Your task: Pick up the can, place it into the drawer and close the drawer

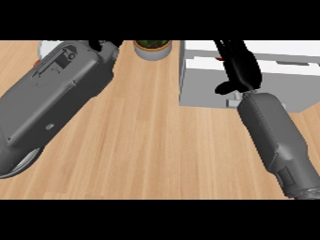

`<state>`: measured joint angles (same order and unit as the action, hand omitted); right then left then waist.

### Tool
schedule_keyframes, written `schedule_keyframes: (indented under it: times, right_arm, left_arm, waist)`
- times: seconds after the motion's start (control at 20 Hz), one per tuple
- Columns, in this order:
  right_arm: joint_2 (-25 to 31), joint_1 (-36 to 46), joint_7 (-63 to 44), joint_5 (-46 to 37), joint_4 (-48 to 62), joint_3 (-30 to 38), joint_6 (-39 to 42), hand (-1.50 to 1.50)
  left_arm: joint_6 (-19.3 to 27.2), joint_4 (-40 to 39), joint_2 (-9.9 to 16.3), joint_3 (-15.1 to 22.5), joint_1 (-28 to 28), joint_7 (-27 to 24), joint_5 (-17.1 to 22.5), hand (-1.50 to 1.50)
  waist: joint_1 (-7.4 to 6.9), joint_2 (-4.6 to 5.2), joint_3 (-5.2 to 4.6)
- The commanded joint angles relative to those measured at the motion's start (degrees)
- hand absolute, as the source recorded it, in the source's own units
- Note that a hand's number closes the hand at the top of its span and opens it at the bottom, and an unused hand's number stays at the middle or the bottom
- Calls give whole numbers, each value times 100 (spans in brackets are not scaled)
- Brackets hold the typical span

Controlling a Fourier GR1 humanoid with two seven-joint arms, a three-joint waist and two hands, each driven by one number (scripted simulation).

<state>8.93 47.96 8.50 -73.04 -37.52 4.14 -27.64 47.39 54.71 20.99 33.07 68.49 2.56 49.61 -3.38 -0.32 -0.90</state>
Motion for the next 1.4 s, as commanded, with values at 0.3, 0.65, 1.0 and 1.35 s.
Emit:
schedule_keyframes:
  times: [0.3,0.65,1.0,1.35]
  right_arm:
    - [204,955,-28,-36,1631,514,-945,-150]
    - [414,1745,-216,-95,2114,657,-1010,-150]
    - [462,2144,-594,-214,2425,674,-977,-150]
    - [427,2390,669,660,2544,1356,-190,-150]
  left_arm:
    - [-52,523,263,-31,-376,88,-228,-150]
    - [-147,663,389,-140,-281,295,-290,-150]
    - [-18,1186,632,-85,-427,710,-302,-150]
    - [22,1354,603,-110,-475,738,-349,-150]
  waist:
    - [-164,191,103]
    - [-177,245,102]
    - [-346,207,100]
    - [-349,252,120]
